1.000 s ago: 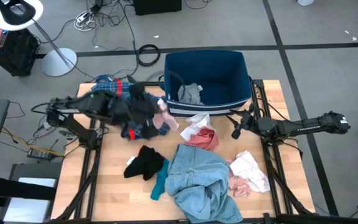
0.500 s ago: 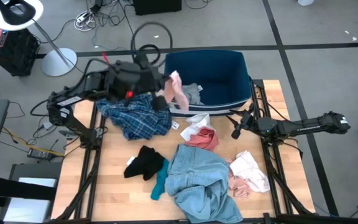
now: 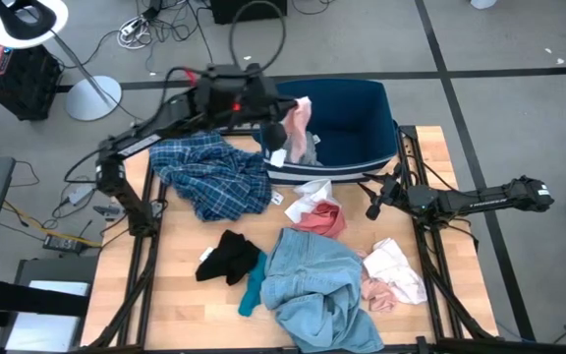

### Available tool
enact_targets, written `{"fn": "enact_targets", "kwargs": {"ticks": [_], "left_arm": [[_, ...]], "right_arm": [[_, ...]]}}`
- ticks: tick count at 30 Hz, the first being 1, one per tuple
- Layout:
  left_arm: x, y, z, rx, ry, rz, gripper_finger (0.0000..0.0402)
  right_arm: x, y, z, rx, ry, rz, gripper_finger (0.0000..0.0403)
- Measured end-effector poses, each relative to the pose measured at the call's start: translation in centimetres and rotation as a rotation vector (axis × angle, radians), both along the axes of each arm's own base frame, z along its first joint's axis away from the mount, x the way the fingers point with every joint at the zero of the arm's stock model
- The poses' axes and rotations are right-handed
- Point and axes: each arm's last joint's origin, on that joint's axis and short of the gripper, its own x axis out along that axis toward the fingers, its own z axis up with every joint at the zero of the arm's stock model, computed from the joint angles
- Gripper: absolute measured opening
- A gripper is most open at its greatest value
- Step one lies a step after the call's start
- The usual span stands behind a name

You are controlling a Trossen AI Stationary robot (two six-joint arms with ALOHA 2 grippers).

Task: Sort clothes
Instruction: Put the top pink sock into the blue laundry bin, then put the black boxer shorts into the blue laundry bin

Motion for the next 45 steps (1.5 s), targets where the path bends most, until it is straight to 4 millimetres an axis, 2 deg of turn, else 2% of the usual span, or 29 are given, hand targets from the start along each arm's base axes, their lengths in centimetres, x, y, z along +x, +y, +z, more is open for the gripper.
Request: {"fn": "enact_targets", "kwargs": {"ticks": [8, 14, 18, 23, 31, 35, 40, 45], "left_arm": [[3.9, 4.2, -4.0, -0.037, 0.042, -0.001, 0.0], [6.2, 7.2, -7.5, -0.141, 0.074, 0.0, 0.0001], [7.3, 8.4, -9.7, -0.241, 0.097, 0.0, 0.0009], [7.8, 8.8, -11.1, -0.323, 0.124, -0.014, 0.0036], [7.1, 8.3, -11.1, -0.393, 0.167, 0.005, 0.0101], [6.2, 7.9, -10.5, -0.431, 0.193, 0.022, 0.0117], [4.5, 6.6, -7.8, -0.397, 0.139, 0.026, 0.0115], [2.0, 3.5, -4.1, -0.329, 0.091, -0.025, 0.0107]], "right_arm": [[0.0, 0.0, 0.0, 0.0, 0.0, 0.0, 0.0148], [0.0, 0.0, 0.0, 0.0, 0.0, 0.0, 0.0148], [0.0, 0.0, 0.0, 0.0, -0.001, 0.0, 0.0148], [0.0, 0.0, 0.0, 0.0, -0.001, 0.0, 0.0148], [0.0, 0.0, 0.0, 0.0, -0.002, 0.0, 0.0148], [0.0, 0.0, 0.0, 0.0, -0.003, 0.0, 0.0148], [0.0, 0.0, 0.0, 0.0, -0.003, 0.0, 0.0148], [0.0, 0.0, 0.0, 0.0, -0.004, 0.0, 0.0148]]}}
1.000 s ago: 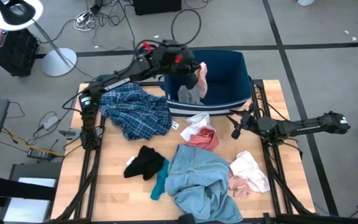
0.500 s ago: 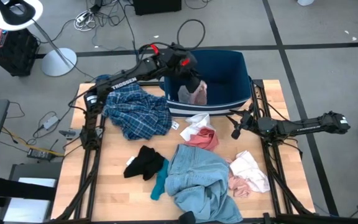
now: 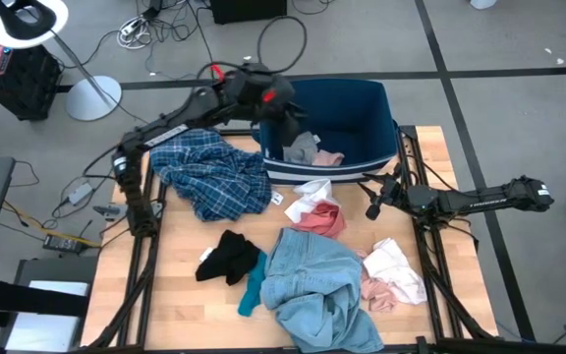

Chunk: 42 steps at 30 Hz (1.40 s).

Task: Sort clothes
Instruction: Put the black boxer shorts into the blue laundry bin

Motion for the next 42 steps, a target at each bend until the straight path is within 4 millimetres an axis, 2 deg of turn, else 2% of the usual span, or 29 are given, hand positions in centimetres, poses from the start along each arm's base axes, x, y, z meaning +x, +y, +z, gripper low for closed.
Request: {"fn": "enact_targets", "kwargs": {"ticks": [3, 8, 13, 19, 28, 36, 42], "left_arm": [[-1.8, -2.0, 1.7, 0.006, -0.006, -0.03, 0.0103], [-5.0, -5.7, 3.0, 0.023, 0.088, -0.068, 0.01], [-7.3, -9.9, 3.1, 0.032, 0.219, -0.113, 0.0099], [-8.8, -15.1, 2.3, 0.07, 0.282, -0.166, 0.0099], [-11.3, -19.7, -1.9, 0.037, 0.385, -0.161, 0.0099], [-14.6, -21.6, -6.6, -0.057, 0.396, -0.144, 0.0099], [-16.0, -22.5, -11.5, -0.112, 0.424, -0.117, 0.0099]], "right_arm": [[0.0, 0.0, 0.0, 0.0, -0.001, 0.0, 0.0148], [0.0, 0.0, 0.0, 0.0, -0.001, 0.0, 0.0148], [0.0, 0.0, 0.0, 0.0, 0.0, 0.0, 0.0148], [0.0, 0.0, 0.0, 0.0, 0.0, 0.0, 0.0148], [0.0, 0.0, 0.0, 0.0, 0.0, 0.0, 0.0148], [0.0, 0.0, 0.0, 0.0, 0.0, 0.0, 0.0148], [0.0, 0.0, 0.0, 0.0, 0.0, 0.0, 0.0148]]}}
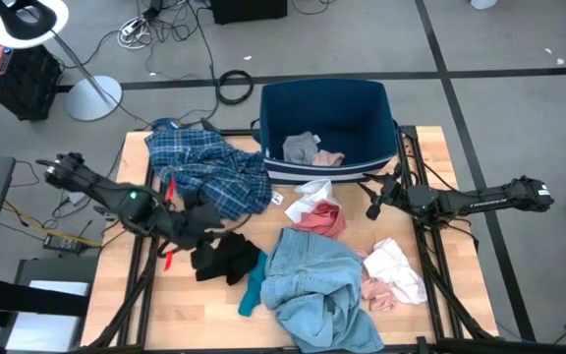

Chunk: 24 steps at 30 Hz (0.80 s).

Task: Sort clothes
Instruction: Put the black boxer shorts into the blue laundry bin

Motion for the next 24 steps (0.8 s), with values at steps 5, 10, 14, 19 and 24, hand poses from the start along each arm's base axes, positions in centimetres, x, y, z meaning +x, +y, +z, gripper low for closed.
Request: {"fn": "enact_targets", "kwargs": {"ticks": [5, 10, 14, 19, 24], "left_arm": [[-0.5, -0.5, -4.3, -0.016, 0.074, 0.043, 0.0099], [-0.5, -0.7, -7.5, -0.061, 0.094, 0.051, 0.0099], [-0.5, -0.8, -9.2, -0.098, 0.09, 0.052, 0.0099], [-0.5, -0.9, -10.8, -0.182, 0.088, 0.055, 0.0099], [-0.3, -1.2, -12.2, -0.262, 0.065, 0.044, 0.0099]], "right_arm": [[0.0, 0.0, 0.0, 0.0, 0.0, 0.0, 0.0148], [0.0, 0.0, 0.0, 0.0, 0.0, 0.001, 0.0148], [0.0, 0.0, 0.0, 0.0, 0.0, 0.0, 0.0148], [0.0, 0.0, 0.0, 0.0, 0.0, 0.001, 0.0148], [0.0, 0.0, 0.0, 0.0, 0.0, 0.0, 0.0148]]}}
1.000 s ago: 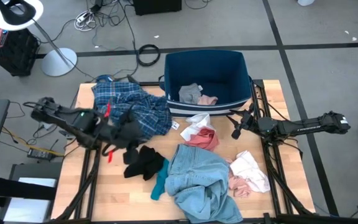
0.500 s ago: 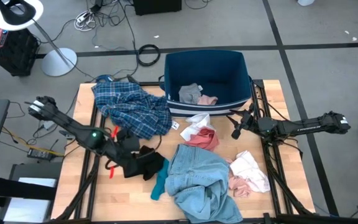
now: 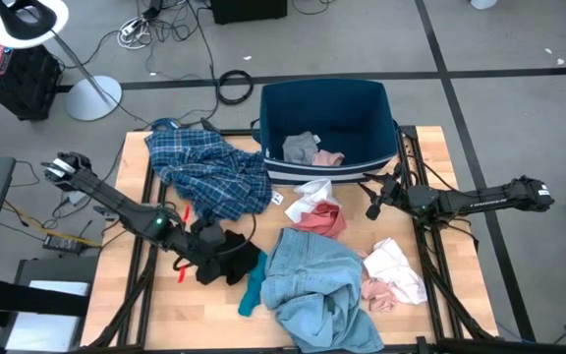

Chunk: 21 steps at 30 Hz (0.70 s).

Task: Sort clothes
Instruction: Put the black boxer shorts into the blue laundry bin

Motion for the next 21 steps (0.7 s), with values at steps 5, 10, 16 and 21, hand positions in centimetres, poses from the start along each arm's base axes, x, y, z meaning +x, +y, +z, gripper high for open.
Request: {"fn": "enact_targets", "kwargs": {"ticks": [5, 10, 16, 21], "left_arm": [[0.0, 0.0, -1.8, 0.01, 0.053, 0.023, 0.0099], [0.5, -0.5, -3.6, -0.016, 0.131, 0.007, 0.0099], [1.3, -1.0, -5.6, 0.024, 0.187, -0.002, 0.0098], [1.9, -1.5, -6.5, -0.03, 0.221, -0.041, 0.0052]], "right_arm": [[0.0, 0.0, 0.0, 0.0, -0.001, 0.0, 0.0148], [0.0, 0.0, 0.0, 0.0, 0.0, 0.0, 0.0148], [0.0, 0.0, 0.0, 0.0, -0.001, 0.0, 0.0148], [0.0, 0.0, 0.0, 0.0, 0.0, 0.0, 0.0148]]}}
